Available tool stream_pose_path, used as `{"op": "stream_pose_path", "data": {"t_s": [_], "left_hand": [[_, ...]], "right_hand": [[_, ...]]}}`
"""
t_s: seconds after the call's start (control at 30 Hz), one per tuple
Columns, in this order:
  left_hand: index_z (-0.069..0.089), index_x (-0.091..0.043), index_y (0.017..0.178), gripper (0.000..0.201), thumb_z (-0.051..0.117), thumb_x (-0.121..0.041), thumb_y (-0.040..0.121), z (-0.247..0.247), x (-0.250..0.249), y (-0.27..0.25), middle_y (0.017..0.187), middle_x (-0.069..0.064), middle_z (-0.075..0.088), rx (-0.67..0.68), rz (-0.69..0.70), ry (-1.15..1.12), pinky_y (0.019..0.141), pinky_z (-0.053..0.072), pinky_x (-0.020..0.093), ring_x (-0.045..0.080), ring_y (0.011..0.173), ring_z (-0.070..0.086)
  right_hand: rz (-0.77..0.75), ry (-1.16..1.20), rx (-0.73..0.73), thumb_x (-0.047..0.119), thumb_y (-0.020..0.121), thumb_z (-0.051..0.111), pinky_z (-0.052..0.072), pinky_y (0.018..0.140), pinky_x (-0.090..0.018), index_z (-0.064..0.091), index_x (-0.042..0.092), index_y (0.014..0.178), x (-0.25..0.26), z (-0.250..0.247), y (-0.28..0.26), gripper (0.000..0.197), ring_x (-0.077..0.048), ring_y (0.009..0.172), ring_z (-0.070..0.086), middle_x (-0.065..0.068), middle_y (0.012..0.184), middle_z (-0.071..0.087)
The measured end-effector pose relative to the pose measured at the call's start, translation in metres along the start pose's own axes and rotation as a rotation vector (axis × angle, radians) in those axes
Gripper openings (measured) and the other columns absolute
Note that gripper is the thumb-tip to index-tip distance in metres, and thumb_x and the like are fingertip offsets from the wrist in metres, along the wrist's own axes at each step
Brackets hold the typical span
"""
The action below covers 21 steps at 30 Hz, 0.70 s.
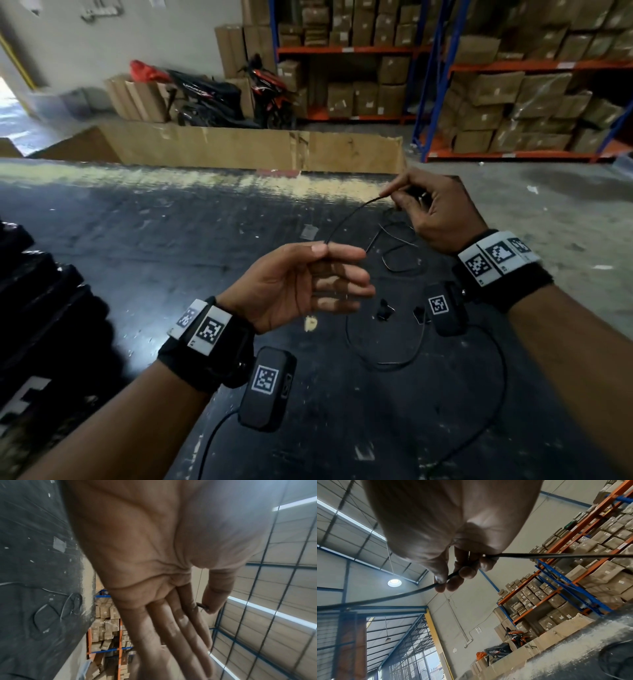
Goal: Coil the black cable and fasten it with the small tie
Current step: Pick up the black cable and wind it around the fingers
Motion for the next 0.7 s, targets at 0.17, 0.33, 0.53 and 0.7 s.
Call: {"op": "stream_pose_path", "data": {"t_s": [0.17, 0.33, 0.53, 0.7], "left_hand": [[0.063, -0.02, 0.137, 0.042, 0.051, -0.031, 0.099, 0.006, -0.014, 0.001, 0.141, 0.022, 0.063, 0.128, 0.062, -0.12, 0.108, 0.026, 0.081, 0.045, 0.14, 0.049], [0.056, -0.033, 0.143, 0.044, 0.039, -0.038, 0.102, 0.005, -0.04, 0.006, 0.164, 0.021, 0.035, 0.147, 0.225, -0.204, 0.108, 0.011, 0.086, 0.042, 0.152, 0.03], [0.055, -0.037, 0.139, 0.043, 0.039, -0.039, 0.099, -0.027, -0.09, 0.011, 0.162, 0.017, 0.041, -0.08, 0.501, -0.14, 0.107, 0.017, 0.085, 0.039, 0.15, 0.036], [0.062, -0.038, 0.134, 0.048, 0.05, -0.039, 0.087, -0.062, -0.118, 0.006, 0.155, 0.006, 0.054, -0.355, 0.507, 0.085, 0.113, 0.011, 0.081, 0.025, 0.148, 0.042]], "right_hand": [[0.016, 0.003, 0.066, 0.012, 0.099, 0.058, 0.054, 0.068, -0.038, 0.071, 0.02, 0.101, -0.005, 0.018, -0.003, 0.015, -0.022, 0.074, 0.067, -0.003, 0.078, 0.07], [0.047, 0.049, 0.21, 0.015, 0.1, 0.058, 0.055, 0.067, -0.042, 0.066, 0.037, 0.095, -0.008, 0.041, -0.019, 0.024, -0.022, 0.068, 0.066, -0.001, 0.074, 0.069], [0.18, 0.149, 0.402, 0.021, 0.103, 0.053, 0.05, 0.058, -0.035, 0.073, 0.027, 0.102, -0.01, 0.07, -0.055, 0.021, -0.016, 0.054, 0.058, -0.01, 0.059, 0.064], [0.129, 0.108, 0.49, 0.028, 0.101, 0.057, 0.044, 0.055, -0.024, 0.075, 0.025, 0.094, 0.004, 0.058, -0.061, 0.02, -0.003, 0.05, 0.053, 0.003, 0.056, 0.061]]}}
Point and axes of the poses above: each hand's wrist, its own y-axis towards the middle knuckle, its own z-axis out of the palm, x = y × z, the point moved 4 cm from there along y, towards the middle knuckle
